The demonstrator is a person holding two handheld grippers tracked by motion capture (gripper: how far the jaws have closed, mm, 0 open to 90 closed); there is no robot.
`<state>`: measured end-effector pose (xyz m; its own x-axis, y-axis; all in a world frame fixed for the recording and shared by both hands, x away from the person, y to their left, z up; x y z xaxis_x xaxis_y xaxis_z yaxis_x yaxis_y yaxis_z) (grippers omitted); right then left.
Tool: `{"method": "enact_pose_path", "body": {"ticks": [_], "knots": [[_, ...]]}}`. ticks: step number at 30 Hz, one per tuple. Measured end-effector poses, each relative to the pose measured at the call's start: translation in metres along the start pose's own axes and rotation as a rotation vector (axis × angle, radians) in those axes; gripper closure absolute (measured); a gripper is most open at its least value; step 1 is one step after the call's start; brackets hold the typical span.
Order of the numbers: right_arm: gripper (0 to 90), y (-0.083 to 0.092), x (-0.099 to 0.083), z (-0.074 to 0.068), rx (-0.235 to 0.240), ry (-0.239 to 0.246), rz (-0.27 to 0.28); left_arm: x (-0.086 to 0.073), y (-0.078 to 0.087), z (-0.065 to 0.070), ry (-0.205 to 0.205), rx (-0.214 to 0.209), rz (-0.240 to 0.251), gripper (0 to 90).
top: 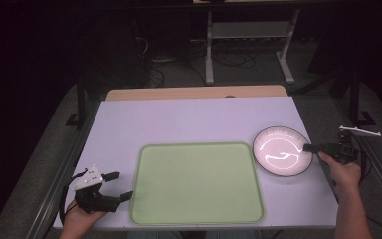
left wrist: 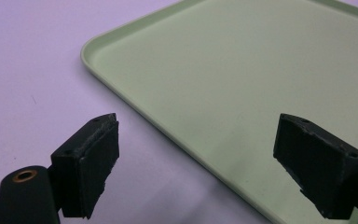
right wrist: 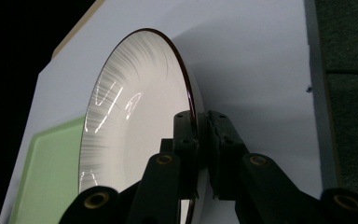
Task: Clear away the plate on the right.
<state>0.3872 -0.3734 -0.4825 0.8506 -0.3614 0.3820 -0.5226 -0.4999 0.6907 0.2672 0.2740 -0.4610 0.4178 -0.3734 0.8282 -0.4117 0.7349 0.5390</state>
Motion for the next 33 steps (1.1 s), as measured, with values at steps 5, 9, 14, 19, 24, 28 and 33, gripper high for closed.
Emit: {"method": "enact_pose_path", "body": {"ticks": [5, 9, 14, 19, 24, 28, 33], "knots": [[81.6, 0.002, -0.001, -0.001, 0.012, 0.006, 0.0, 0.0, 0.001, 0.0, 0.002, 0.001, 0.003, 14.2], [81.1, 0.005, -0.002, -0.002, 0.021, 0.017, 0.003, 0.0, 0.001, 0.0, 0.002, 0.0, 0.003, 14.2], [80.3, 0.01, -0.001, -0.004, 0.027, 0.024, 0.011, 0.0, 0.001, 0.0, 0.003, 0.001, 0.004, 14.2], [80.3, 0.017, -0.001, -0.002, 0.047, 0.011, 0.028, 0.0, 0.001, 0.0, 0.001, 0.001, 0.002, 14.2], [80.2, 0.023, 0.0, -0.005, 0.056, 0.018, 0.039, 0.0, 0.0, 0.0, 0.0, 0.001, -0.001, 14.2], [79.3, 0.032, -0.001, -0.013, 0.074, 0.062, 0.039, 0.0, 0.0, 0.0, -0.003, 0.002, -0.001, 14.2], [79.4, 0.037, -0.003, -0.017, 0.098, 0.072, 0.041, 0.0, 0.001, 0.0, 0.0, 0.004, 0.002, 14.2]]}}
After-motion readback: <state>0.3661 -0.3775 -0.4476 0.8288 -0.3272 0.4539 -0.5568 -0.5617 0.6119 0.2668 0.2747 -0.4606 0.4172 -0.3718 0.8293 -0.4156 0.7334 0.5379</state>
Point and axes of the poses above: each handheld gripper's, and its own axes: y roughly backward along the jaws, x roughly out of its top, z roughly to its right, the point moved 6 cm from there along -y, roughly forward along the jaws, and after that the axes turned 8 degrees about -x, right-handed, at the moved point
